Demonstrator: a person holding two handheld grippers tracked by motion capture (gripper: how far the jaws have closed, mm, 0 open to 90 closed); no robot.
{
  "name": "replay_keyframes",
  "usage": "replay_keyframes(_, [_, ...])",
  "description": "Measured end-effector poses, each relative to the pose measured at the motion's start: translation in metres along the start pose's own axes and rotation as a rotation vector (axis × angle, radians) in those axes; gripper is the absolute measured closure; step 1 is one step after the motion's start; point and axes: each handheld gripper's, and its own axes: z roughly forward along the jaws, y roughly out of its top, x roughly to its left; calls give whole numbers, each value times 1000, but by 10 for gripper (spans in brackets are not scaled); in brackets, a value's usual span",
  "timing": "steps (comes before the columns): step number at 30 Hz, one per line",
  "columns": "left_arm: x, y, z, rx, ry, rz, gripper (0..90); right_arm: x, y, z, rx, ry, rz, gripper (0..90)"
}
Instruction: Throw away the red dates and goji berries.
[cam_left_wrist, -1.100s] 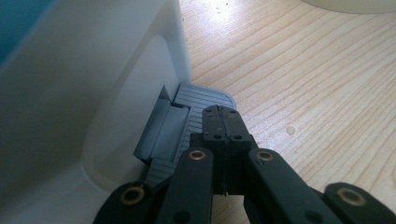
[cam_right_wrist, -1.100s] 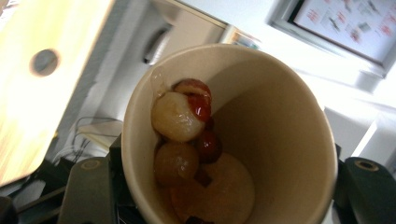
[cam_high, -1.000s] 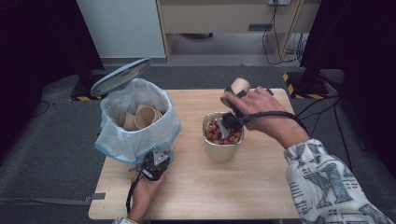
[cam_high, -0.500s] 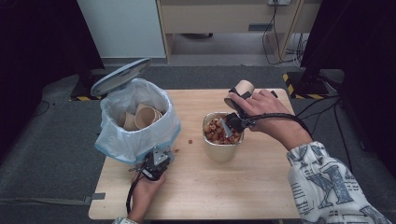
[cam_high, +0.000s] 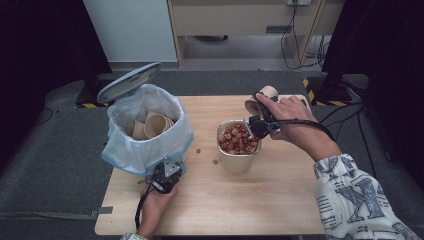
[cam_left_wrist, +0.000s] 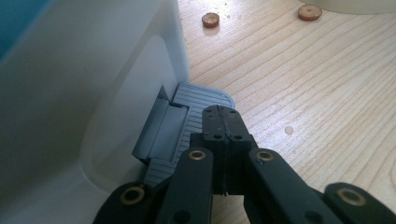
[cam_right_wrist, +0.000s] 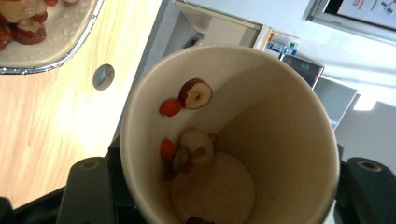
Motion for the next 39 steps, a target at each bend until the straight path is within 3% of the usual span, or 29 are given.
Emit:
replay_keyframes(7, [0,0,0,-1,0,-1,894,3,-15,-1,-13,11,128,332])
replay_keyframes(16, [0,0,0,-1,-1,-4,894,7,-29,-3,-34,11,221,331])
replay_keyframes(27, [0,0,0,1,-2,-1,893,10,-43,-7,-110,31,403,330])
replay_keyframes(39, [0,0,0,1,-2,-2,893,17,-62,-11,-140,45,518,328])
